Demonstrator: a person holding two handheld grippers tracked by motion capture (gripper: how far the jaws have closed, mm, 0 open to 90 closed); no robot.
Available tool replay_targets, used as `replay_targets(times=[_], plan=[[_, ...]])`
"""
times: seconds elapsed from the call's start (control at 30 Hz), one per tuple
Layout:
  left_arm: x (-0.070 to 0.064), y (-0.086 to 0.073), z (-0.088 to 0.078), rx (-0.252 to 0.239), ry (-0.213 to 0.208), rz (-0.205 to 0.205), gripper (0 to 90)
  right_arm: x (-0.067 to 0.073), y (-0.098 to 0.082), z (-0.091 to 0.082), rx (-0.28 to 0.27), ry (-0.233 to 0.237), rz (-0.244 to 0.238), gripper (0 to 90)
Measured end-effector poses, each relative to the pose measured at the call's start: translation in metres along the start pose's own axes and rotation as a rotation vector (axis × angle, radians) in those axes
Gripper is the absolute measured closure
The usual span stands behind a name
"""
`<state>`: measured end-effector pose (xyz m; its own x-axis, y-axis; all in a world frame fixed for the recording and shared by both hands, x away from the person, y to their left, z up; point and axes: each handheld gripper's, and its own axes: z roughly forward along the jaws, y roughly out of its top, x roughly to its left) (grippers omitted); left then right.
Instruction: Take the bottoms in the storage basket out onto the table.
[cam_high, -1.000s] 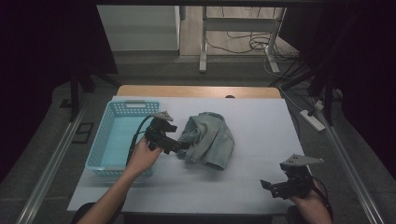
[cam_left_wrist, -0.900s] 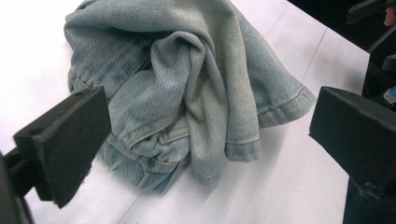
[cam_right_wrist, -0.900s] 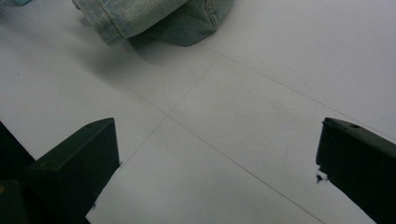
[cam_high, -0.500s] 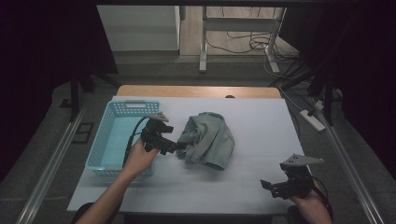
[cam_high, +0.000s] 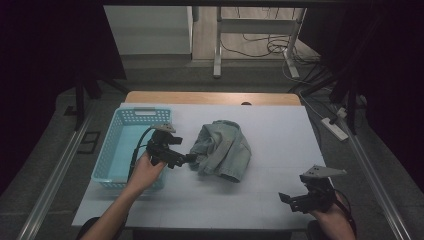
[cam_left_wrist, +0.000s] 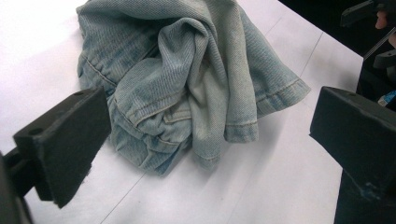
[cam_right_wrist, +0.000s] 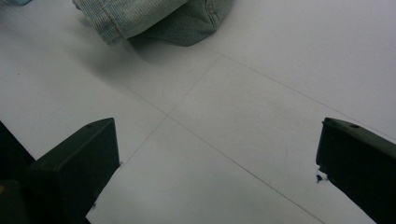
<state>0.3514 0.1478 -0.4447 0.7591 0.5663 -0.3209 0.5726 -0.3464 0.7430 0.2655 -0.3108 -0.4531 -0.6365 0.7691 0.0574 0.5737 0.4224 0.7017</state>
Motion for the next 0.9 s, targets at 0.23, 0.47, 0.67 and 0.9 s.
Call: replay_targets(times=[0.23,0.47,0.67,0.9], plan=[[0.001,-0.005,-0.005,-0.016,-0.017,-0.008,0.0,0.000,0.000,0.000,0.001,0.000,-0.001,0.0],[0.001,-0.008,-0.009,-0.021,-0.016,-0.009,0.0,-0.001,0.000,0.000,-0.001,0.001,0.000,0.0],[0.000,-0.012,-0.014,-0.028,-0.010,-0.013,0.0,-0.001,0.000,0.000,0.000,0.001,0.000,0.0],[0.000,-0.016,-0.021,-0.044,-0.007,-0.017,0.0,0.000,0.000,0.000,0.001,0.000,0.000,0.0]])
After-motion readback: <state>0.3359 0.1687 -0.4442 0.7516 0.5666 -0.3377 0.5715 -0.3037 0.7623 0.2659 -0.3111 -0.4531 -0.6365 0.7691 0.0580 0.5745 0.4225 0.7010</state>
